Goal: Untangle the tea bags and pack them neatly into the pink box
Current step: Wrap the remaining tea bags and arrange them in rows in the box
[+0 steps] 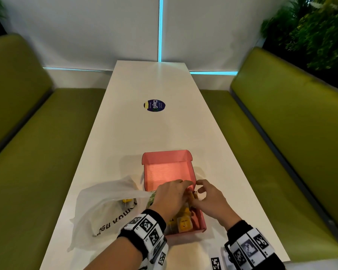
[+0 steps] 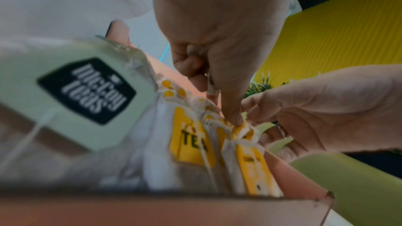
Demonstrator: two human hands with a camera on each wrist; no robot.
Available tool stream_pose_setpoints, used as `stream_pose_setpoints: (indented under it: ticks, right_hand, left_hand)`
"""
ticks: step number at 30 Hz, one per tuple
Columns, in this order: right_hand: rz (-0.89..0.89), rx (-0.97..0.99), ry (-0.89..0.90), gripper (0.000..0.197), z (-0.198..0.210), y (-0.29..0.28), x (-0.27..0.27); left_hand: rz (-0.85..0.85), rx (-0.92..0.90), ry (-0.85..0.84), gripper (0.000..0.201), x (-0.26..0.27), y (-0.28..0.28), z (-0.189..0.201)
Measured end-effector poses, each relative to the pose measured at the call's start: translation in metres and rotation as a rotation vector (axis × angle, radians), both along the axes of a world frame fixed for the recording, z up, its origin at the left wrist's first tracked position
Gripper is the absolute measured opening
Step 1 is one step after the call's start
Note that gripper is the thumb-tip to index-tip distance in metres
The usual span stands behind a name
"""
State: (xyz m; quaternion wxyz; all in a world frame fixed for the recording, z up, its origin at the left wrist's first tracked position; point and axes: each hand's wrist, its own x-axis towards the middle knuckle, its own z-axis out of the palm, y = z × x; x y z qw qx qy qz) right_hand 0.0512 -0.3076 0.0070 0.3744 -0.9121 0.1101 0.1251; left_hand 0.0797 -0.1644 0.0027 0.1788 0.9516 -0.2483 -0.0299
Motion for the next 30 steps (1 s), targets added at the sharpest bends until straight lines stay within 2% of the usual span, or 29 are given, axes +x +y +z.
stream_pose_setpoints:
  ticks: [3,6,9,10,12,14,17,21,25,30]
  right_hand:
    - [-0.028,-0.054,-0.038,0.060,-0.003,0.004,-0.002]
    - [-0.102,-0.065,-0.207,0.047,0.003,0.006,-0.008]
    - [-0.116,0.155,-0.350,0.017,0.018,0.013,-0.015]
    - [-0.092,0.254,-0.324,0.010,0.024,0.016,-0.017]
    - [-0.018,0.387,-0.216,0.009,0.030,0.023,-0.020]
    - [0.013,0.431,-0.141,0.010,0.030,0.027,-0.020]
    - [-0.046,0.502,-0.147,0.006,0.030,0.029,-0.020]
    - [-0.157,0.612,-0.123,0.006,0.032,0.021,-0.018]
    - [-0.168,0.649,-0.060,0.012,0.036,0.014,-0.019]
    - [-0.120,0.663,-0.002,0.021,0.037,0.008,-0.023]
  left_hand:
    - [0.117,-0.240,0.061,0.038,0.001,0.004,0.002]
    - [0.252,-0.643,0.289,0.030,-0.003,0.009,0.008]
    - [0.309,-0.976,0.572,0.032,-0.009,0.012,0.017]
    - [0.317,-1.082,0.668,0.034,-0.012,0.012,0.020]
    - [0.312,-1.249,0.811,0.038,-0.016,0.013,0.024]
    - [0.285,-1.279,0.851,0.043,-0.017,0.014,0.024]
    - [0.259,-1.283,0.849,0.046,-0.018,0.015,0.021]
    - [0.314,-1.238,0.805,0.024,-0.020,0.024,0.022]
    - [0.284,-1.144,0.741,0.034,-0.021,0.031,0.022]
    - [0.259,-1.086,0.644,0.036,-0.021,0.032,0.024]
